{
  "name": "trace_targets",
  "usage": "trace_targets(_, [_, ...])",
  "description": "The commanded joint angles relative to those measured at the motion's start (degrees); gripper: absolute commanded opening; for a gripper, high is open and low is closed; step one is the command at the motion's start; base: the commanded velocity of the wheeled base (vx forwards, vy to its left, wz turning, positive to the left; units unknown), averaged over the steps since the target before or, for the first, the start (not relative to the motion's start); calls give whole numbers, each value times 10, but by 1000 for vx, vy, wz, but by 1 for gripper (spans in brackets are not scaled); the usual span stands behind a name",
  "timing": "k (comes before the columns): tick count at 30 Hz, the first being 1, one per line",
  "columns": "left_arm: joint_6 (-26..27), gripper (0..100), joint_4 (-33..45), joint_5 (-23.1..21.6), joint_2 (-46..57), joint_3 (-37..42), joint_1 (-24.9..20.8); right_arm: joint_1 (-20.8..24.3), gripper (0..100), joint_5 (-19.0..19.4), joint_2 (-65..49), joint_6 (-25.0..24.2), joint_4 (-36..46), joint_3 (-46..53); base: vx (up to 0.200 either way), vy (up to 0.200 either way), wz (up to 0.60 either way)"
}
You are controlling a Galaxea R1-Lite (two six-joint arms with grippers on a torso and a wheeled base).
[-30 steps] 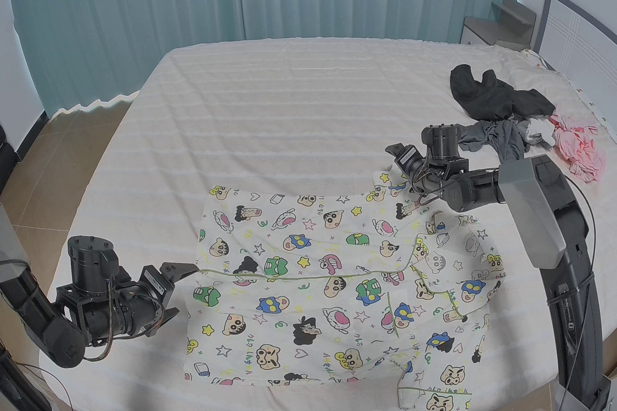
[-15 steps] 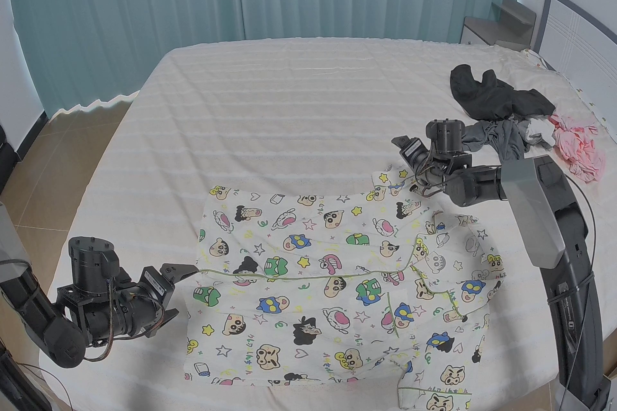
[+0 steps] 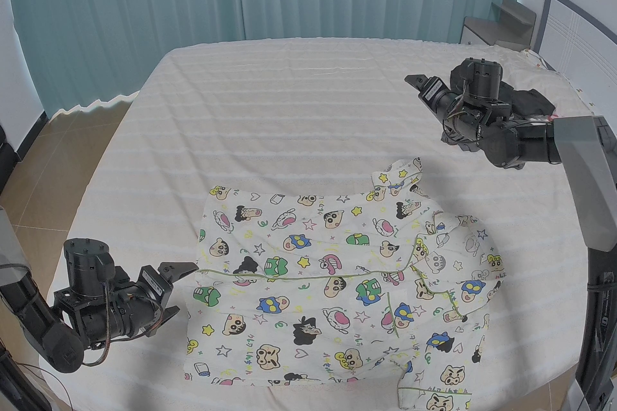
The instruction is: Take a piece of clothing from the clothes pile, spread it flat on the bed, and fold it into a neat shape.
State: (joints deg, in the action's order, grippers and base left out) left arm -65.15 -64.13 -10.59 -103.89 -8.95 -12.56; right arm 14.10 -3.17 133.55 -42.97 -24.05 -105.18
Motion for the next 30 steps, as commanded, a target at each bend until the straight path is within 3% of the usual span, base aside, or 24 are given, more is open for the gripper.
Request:
trace_targets(1, [0,100,-58,-14,-4,40,-2,-12,100,66,-237,70,-102,452,0,0,0])
trace_targets(5, [0,100,-59,-14,-4,49,-10,-33,100,127,-334,75,-157,664,-200,0,0])
trace_targets(6, [0,100,-59,-14,-4,50,-11,-34,100,130,-342,75,-160,679,-200,0,0])
trace_targets(9, [1,100,-59,-10,-1,58,-23,-51,100,158,-404,85,-210,844,-200,0,0])
trace_targets(15, [3,100,-59,12,5,60,-50,-63,100,178,-422,102,-289,1015,-200,0,0])
trace_targets(18, [7,100,-56,44,-1,69,-63,-63,100,177,-422,95,-311,1052,-200,0,0])
trace_targets(26, [49,100,-47,71,-49,85,-78,-65,100,200,-493,102,-249,1052,-175,0,0])
trace_targets(30, [133,100,-49,95,-109,78,-89,-69,100,200,-522,129,-201,1052,0,0,0])
